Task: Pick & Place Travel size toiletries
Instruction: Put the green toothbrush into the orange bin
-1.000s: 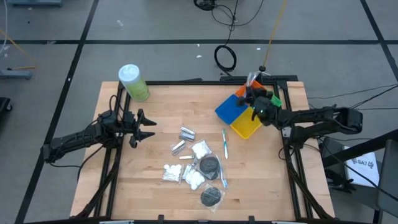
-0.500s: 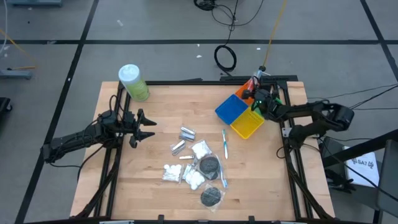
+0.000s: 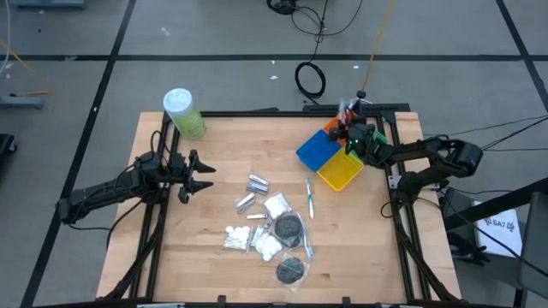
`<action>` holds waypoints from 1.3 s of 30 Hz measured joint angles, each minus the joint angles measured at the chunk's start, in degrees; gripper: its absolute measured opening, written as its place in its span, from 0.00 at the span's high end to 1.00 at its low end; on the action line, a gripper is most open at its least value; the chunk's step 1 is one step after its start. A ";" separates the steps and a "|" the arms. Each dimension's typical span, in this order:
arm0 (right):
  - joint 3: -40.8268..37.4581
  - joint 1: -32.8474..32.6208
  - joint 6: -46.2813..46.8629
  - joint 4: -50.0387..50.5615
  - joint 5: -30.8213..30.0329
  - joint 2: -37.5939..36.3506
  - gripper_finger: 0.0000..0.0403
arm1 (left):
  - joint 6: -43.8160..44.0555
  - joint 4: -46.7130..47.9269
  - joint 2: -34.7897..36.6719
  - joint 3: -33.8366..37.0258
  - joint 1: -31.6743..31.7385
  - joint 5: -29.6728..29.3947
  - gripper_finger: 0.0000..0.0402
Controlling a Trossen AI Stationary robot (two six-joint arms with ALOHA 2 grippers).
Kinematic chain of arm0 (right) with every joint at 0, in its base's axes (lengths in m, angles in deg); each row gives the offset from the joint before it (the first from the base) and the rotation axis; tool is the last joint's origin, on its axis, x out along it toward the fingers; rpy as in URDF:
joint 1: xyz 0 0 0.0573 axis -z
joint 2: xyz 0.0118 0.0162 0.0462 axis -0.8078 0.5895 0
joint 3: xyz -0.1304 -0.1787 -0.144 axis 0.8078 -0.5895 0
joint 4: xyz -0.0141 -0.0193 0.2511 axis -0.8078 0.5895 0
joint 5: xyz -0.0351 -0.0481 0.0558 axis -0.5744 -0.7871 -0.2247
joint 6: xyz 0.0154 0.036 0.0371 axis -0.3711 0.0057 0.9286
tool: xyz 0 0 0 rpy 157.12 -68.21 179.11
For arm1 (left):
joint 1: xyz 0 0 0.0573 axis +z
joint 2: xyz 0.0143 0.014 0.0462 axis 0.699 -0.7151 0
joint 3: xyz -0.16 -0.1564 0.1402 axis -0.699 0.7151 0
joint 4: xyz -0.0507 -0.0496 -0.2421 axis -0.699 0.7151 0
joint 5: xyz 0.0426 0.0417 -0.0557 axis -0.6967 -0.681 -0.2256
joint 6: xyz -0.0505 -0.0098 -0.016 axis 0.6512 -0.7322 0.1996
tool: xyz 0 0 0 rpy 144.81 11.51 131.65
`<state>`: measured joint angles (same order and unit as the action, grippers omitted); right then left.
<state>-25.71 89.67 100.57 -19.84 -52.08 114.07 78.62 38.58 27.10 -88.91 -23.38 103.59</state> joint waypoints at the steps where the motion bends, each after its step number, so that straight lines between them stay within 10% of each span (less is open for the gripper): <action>1: 0.00 0.00 -1.09 0.06 -0.02 0.00 0.63 | 0.00 0.01 -0.01 0.00 0.00 0.00 0.40; 15: 0.83 -7.95 -16.59 -0.39 9.63 -7.42 0.51 | 0.00 0.00 -0.02 0.00 0.00 0.00 0.40; 20: 12.02 -21.84 -16.98 29.19 10.64 -12.50 0.51 | 0.00 0.02 -0.02 0.00 0.00 0.00 0.40; 28: 36.98 -40.66 3.65 71.63 8.85 -2.12 0.51 | 0.00 0.01 -0.02 0.00 0.00 0.00 0.40; 39: 44.00 -45.04 25.45 79.96 19.76 16.45 0.51 | 0.00 0.01 -0.01 0.00 0.00 0.00 0.40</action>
<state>18.29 44.63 126.02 60.11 -32.32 130.52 78.62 38.59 27.09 -88.91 -23.38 103.59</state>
